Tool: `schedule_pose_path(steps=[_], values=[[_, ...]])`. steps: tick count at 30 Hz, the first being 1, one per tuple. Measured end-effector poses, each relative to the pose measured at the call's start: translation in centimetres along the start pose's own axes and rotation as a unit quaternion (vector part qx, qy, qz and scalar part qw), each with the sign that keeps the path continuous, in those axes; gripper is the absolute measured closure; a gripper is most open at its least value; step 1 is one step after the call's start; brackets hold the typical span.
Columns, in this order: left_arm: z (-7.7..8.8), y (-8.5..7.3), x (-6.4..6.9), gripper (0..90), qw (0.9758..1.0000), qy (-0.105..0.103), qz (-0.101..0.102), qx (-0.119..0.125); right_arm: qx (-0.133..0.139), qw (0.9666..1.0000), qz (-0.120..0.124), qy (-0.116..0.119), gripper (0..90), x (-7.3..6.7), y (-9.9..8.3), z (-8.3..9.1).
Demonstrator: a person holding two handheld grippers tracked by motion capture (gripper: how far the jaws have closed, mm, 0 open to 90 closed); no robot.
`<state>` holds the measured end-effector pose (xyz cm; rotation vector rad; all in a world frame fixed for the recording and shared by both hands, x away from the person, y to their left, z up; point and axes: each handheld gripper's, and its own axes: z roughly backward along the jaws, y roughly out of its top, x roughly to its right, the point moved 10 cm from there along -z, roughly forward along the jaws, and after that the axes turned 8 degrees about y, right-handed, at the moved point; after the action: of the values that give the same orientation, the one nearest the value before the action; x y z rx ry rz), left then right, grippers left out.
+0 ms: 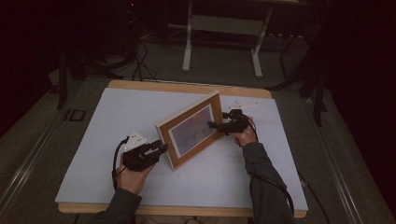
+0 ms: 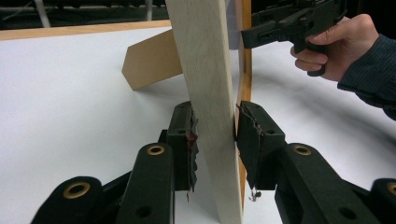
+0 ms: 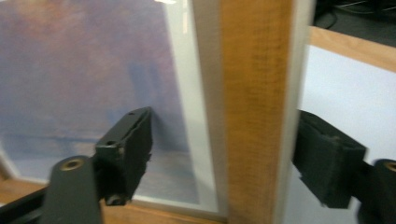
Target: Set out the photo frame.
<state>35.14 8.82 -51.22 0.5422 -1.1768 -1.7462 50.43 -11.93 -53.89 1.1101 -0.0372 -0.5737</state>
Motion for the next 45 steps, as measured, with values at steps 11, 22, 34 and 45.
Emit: schedule_pose_path(steps=[11,22,34,45], values=[[-0.4,0.3,-1.0,69.9,1.0000,-0.002,0.001,-0.010,-0.007,0.9998,0.014,-0.012,29.0,-0.4,-0.6,0.7],[-0.6,0.4,-1.5,70.2,0.9998,-0.013,-0.002,-0.015,-0.037,0.9991,0.019,-0.009,23.3,-0.6,-0.9,-0.2],[-1.3,0.9,-3.2,70.9,0.9996,-0.014,0.007,-0.022,-0.017,0.9998,0.007,-0.002,42.4,-0.5,-1.5,1.2],[-2.0,1.3,-4.1,71.7,0.9996,-0.015,0.009,-0.023,-0.001,0.9999,-0.009,0.008,52.6,-0.5,-2.1,2.3]])
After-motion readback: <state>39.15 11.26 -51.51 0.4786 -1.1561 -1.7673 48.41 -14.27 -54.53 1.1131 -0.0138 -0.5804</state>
